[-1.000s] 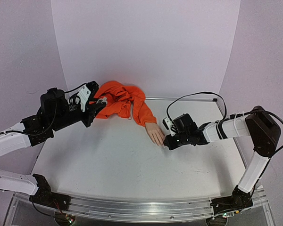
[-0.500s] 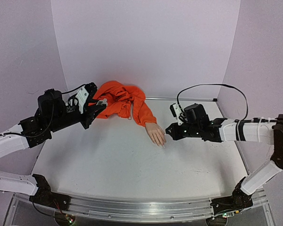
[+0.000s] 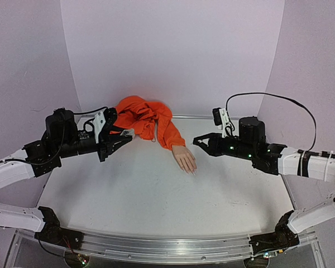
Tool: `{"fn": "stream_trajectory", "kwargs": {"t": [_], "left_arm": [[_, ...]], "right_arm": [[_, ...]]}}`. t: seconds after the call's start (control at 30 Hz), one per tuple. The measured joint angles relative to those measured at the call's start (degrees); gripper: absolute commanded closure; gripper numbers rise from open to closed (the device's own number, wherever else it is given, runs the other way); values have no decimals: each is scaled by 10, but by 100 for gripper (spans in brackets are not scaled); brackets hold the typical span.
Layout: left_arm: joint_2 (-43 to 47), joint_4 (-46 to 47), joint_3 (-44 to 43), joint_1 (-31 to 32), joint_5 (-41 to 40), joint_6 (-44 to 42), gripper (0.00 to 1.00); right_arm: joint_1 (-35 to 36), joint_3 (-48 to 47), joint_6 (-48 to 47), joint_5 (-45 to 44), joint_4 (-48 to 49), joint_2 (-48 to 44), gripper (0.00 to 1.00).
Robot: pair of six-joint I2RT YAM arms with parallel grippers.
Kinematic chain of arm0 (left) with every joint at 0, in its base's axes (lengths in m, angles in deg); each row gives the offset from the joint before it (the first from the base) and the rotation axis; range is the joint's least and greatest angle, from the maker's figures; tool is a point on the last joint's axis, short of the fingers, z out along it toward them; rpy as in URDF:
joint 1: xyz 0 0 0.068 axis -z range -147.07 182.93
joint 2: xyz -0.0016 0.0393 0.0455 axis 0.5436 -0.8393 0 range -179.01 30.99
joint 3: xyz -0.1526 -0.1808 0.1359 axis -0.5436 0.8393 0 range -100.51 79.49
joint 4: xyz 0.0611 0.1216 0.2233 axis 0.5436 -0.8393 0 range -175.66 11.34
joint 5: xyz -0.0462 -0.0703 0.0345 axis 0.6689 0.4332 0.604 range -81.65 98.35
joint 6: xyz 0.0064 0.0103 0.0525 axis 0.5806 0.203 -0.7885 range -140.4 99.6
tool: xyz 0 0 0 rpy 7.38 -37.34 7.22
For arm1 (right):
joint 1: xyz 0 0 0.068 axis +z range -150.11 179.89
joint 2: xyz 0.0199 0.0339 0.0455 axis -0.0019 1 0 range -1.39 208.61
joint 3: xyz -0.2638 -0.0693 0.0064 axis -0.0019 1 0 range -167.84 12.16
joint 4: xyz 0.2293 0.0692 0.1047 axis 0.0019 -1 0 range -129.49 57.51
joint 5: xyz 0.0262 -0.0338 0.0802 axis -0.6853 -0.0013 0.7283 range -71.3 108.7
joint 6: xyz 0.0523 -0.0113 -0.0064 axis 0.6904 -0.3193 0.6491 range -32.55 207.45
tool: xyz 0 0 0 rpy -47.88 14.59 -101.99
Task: Paint the nails
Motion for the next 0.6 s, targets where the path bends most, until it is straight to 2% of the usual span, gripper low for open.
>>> {"fn": "stream_trajectory", "kwargs": {"t": [0.17, 0.4, 0.6], "left_arm": [[-19, 0, 5, 0, 35, -21, 100], [-28, -4, 21, 5, 53, -60, 100], [-30, -6, 29, 9, 57, -85, 100]], "right_arm": [[42, -49, -9, 55, 1, 30, 100], [135, -157, -38, 75, -18, 69, 100], [150, -187, -49, 77, -32, 89, 100]]}}
